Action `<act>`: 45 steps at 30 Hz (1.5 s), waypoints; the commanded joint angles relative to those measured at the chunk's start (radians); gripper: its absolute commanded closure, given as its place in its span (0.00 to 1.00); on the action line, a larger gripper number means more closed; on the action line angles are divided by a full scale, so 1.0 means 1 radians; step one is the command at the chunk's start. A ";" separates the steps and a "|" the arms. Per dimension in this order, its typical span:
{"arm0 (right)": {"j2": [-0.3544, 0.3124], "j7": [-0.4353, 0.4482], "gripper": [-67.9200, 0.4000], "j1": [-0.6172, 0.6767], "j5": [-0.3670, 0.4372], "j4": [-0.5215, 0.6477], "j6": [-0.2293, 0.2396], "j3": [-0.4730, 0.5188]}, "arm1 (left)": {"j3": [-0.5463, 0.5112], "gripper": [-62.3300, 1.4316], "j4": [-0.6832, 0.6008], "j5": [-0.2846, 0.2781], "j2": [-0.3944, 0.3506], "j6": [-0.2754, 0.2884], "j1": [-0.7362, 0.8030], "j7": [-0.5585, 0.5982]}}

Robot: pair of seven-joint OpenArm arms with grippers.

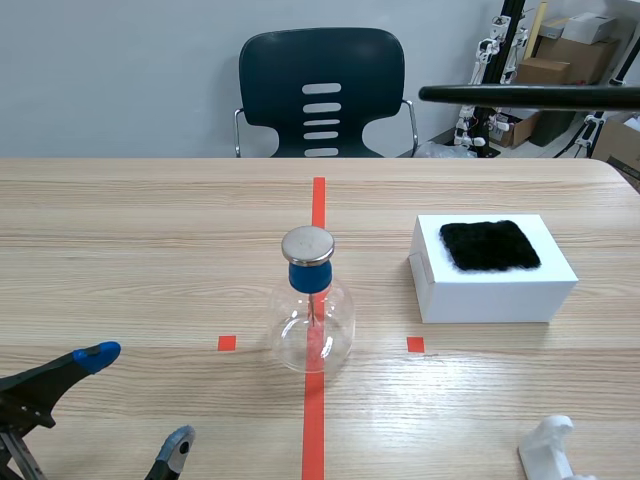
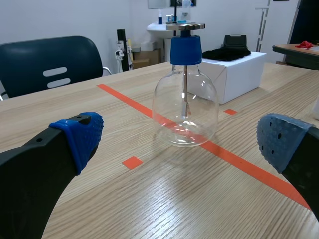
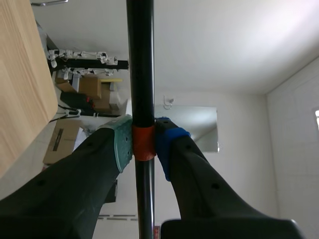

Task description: Do the electroscope experiment. move the rod toward and away from the electroscope

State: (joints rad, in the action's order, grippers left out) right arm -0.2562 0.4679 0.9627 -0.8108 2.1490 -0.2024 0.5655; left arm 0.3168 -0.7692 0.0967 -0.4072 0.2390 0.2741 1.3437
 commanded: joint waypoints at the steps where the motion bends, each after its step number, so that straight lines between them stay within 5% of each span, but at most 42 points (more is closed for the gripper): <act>1: 0.013 0.026 0.98 -0.002 0.013 -0.011 -0.013 0.025 | -0.001 0.00 -0.011 -0.006 -0.001 0.003 0.000 0.021; 9: 0.046 0.124 0.98 -0.015 0.018 -0.180 -0.019 0.093 | -0.001 0.00 -0.011 -0.006 -0.001 0.003 0.000 0.021; 18: 0.032 0.122 0.98 -0.066 0.018 -0.315 -0.045 0.097 | -0.001 0.00 -0.011 -0.006 -0.001 0.003 0.000 0.021; 45: 0.032 0.115 0.98 -0.068 0.034 -0.333 -0.043 0.097 | -0.001 0.00 -0.011 -0.006 -0.001 0.003 0.000 0.021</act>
State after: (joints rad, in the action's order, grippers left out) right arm -0.2134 0.5892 0.8978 -0.7918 1.8015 -0.2314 0.6479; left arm 0.3168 -0.7692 0.0967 -0.4072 0.2390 0.2741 1.3437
